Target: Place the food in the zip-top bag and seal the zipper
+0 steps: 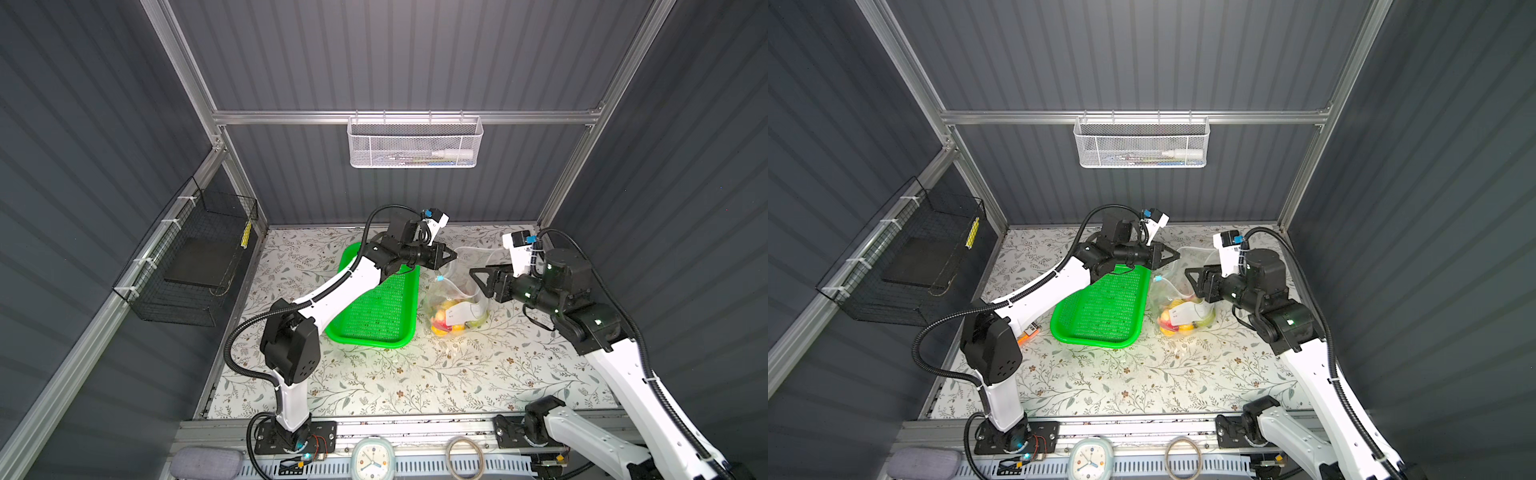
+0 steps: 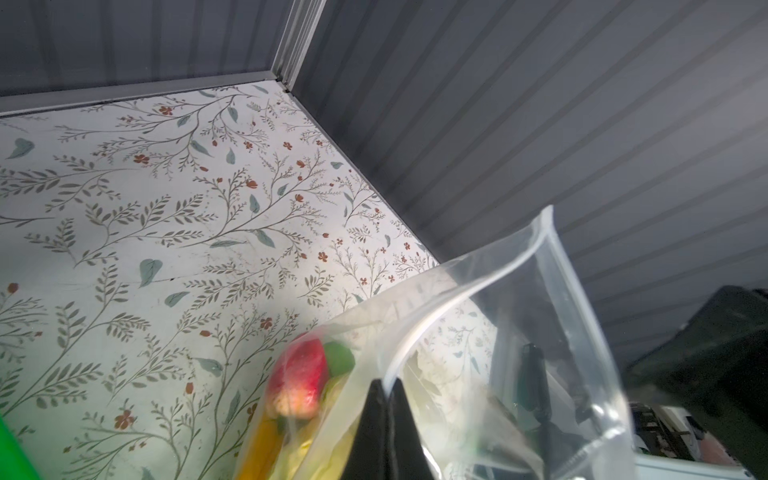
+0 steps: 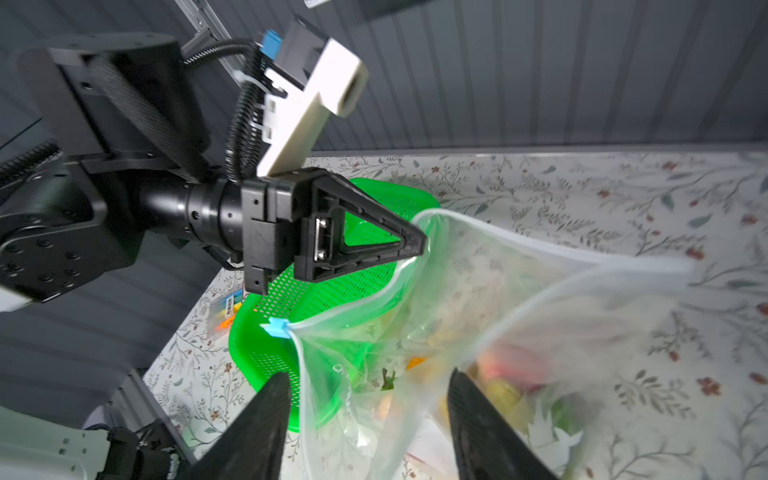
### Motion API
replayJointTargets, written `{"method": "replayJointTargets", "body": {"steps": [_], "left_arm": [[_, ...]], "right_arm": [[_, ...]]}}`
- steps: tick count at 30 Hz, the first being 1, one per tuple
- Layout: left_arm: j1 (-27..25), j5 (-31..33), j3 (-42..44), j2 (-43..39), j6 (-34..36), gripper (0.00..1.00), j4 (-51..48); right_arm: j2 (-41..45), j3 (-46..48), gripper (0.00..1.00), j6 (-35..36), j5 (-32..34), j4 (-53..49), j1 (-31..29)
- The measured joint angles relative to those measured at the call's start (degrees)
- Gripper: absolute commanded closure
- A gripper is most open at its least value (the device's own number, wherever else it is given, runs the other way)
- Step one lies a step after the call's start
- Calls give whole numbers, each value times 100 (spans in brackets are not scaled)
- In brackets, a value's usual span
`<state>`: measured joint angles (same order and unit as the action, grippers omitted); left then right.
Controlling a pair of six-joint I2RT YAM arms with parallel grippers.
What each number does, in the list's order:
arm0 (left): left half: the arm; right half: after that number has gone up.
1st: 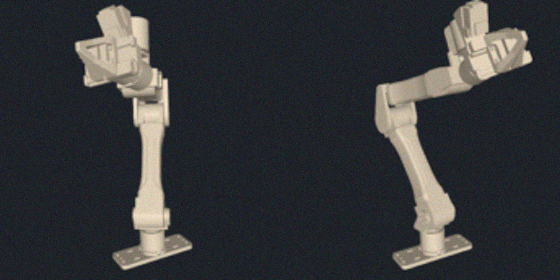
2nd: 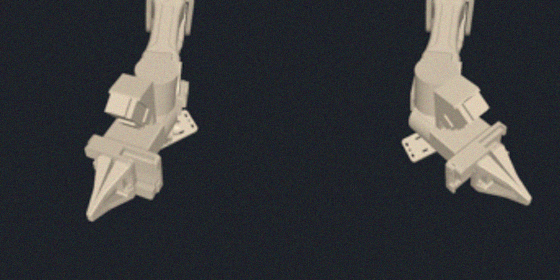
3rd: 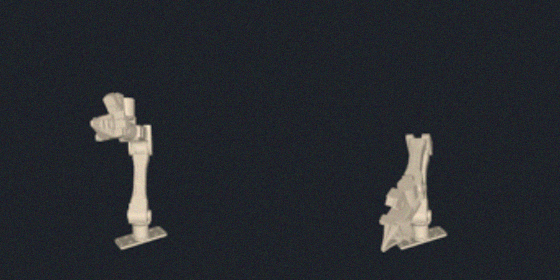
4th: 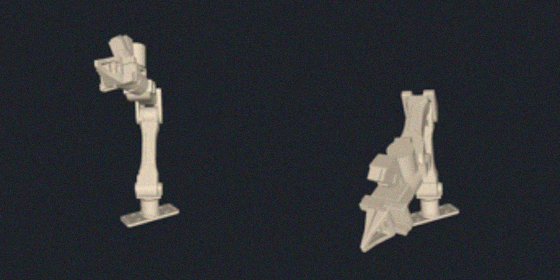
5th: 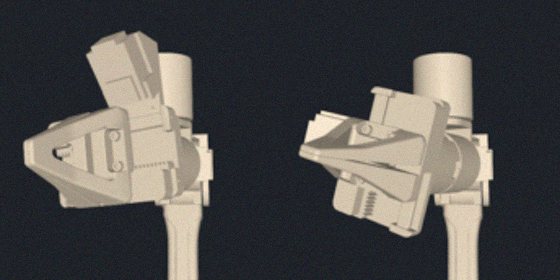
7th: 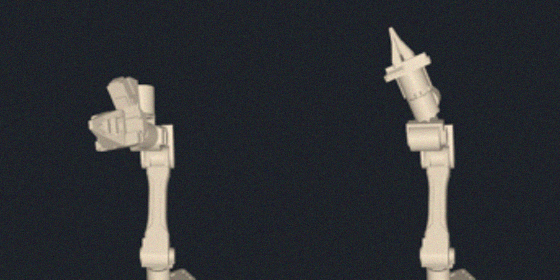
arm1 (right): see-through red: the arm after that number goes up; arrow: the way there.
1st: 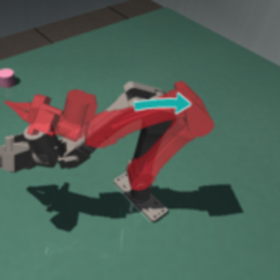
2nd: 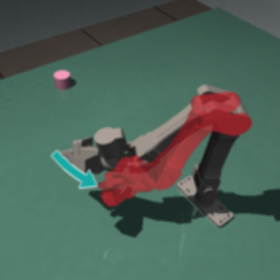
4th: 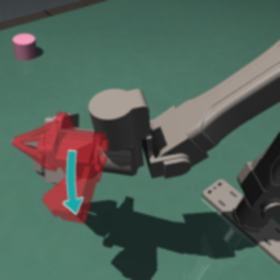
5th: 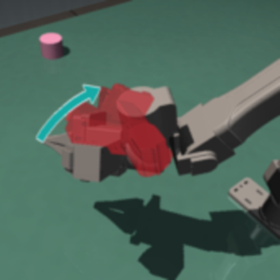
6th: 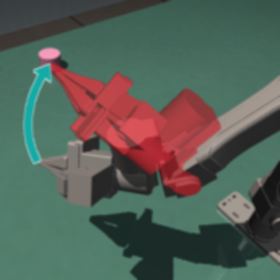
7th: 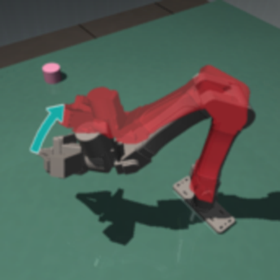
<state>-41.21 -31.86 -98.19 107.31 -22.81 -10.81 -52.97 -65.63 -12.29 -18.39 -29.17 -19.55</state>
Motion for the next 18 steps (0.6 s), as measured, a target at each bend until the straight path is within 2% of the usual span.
{"method": "replayJointTargets", "body": {"steps": [9,18], "left_arm": [[0,-243,13,9,-144,100,192],[0,-328,13,11,-166,100,319]], "right_arm": [[-177,-367,36,1676,-763,-575,-37],[-699,-411,46,2170,-1176,-752,-269]]}}
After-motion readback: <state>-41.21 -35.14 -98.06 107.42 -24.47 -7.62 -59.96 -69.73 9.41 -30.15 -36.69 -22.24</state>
